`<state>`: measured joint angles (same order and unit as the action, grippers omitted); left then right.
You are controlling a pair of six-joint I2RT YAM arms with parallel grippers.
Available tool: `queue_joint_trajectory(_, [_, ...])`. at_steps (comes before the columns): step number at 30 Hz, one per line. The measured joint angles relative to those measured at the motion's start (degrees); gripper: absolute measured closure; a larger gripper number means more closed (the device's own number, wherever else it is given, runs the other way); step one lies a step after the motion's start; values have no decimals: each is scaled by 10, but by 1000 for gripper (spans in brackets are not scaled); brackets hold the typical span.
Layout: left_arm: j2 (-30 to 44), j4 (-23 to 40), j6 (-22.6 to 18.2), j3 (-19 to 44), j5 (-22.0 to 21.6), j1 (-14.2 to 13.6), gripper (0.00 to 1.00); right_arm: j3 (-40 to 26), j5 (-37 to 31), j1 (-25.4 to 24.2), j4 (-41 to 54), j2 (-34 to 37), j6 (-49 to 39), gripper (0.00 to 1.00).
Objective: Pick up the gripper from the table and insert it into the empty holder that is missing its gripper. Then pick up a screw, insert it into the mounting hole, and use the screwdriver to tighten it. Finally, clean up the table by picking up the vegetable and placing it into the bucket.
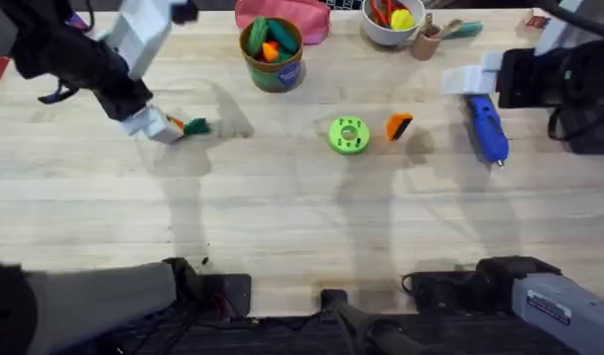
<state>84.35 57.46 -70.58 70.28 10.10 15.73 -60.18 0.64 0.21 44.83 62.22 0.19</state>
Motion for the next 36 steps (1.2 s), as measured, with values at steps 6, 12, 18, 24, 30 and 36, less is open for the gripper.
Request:
queue_joint_trajectory(6, [61, 13, -74, 0, 1, 0, 15, 0, 0, 0, 0, 0, 0, 8])
queue_joint_trajectory(12, [130, 10, -110, 0, 2, 0, 15, 0, 0, 0, 0, 0, 0, 7])
queue_joint_trajectory(18, [179, -5, -124, 0, -3, 0, 15, 0, 0, 0, 0, 0, 0, 8])
queue_joint_trajectory(24, [192, -9, -129, 0, -8, 0, 15, 0, 0, 0, 0, 0, 0, 8])
queue_joint_trajectory(30, [213, -9, -131, 1, -9, 0, 15, 0, 0, 0, 0, 0, 0, 8])
queue_joint_trajectory(36, [220, -12, -131, 3, -9, 0, 15, 0, 0, 0, 1, 0, 0, 7])
